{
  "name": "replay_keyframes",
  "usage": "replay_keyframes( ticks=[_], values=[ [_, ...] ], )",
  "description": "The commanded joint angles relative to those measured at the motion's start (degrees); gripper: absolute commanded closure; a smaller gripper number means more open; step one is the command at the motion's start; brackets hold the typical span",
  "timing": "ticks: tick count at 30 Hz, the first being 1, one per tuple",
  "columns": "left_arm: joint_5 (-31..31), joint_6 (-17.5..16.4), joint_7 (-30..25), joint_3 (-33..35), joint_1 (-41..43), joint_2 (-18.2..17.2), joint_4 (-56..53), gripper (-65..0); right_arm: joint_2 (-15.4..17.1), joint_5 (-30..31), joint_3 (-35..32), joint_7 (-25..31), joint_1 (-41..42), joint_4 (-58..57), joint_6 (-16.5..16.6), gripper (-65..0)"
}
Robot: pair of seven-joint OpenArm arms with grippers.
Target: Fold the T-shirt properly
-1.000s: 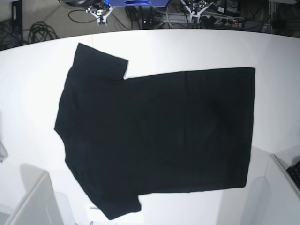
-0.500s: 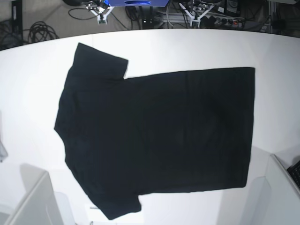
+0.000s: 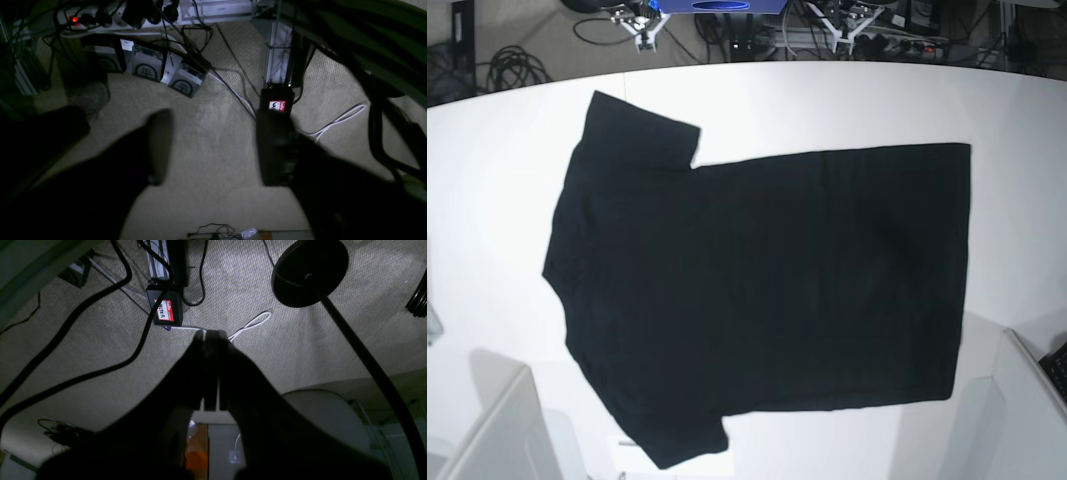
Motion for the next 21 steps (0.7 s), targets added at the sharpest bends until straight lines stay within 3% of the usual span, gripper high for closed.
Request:
replay_keyframes(
  ticks=[1,4,7,8,21],
  values=[
    [0.08,0.34,-0.03,-0.16,0.59,-0.12,0.22,-39.2,0.25,0.21,0.08,-0.32,-0.19,0.04,-0.29,0.0],
    [-0.01,0.34,-0.03,-0.43,0.76,-0.12,0.22,-28.6,0.25,0.21,0.25,-0.14,-0.19,0.04,-0.38,0.0],
    [-0.01,0.25,-0.12,-0.43,0.76,-0.12,0.22,-4.6,0.25,0.21,0.08,-0.14,-0.28,0.04,-0.38,0.0],
    [-0.01,0.25,-0.12,-0.43,0.76,-0.12,0.22,0.0,0.25,0.21,0.08,-0.14,-0.28,0.04,-0.38,0.0],
    [0.51,0.25,-0.21,0.1,4.1,-0.21,1.71,0.0,1.4,0.38,0.34,1.7,-1.77,0.92,-0.38,0.0]
  ],
)
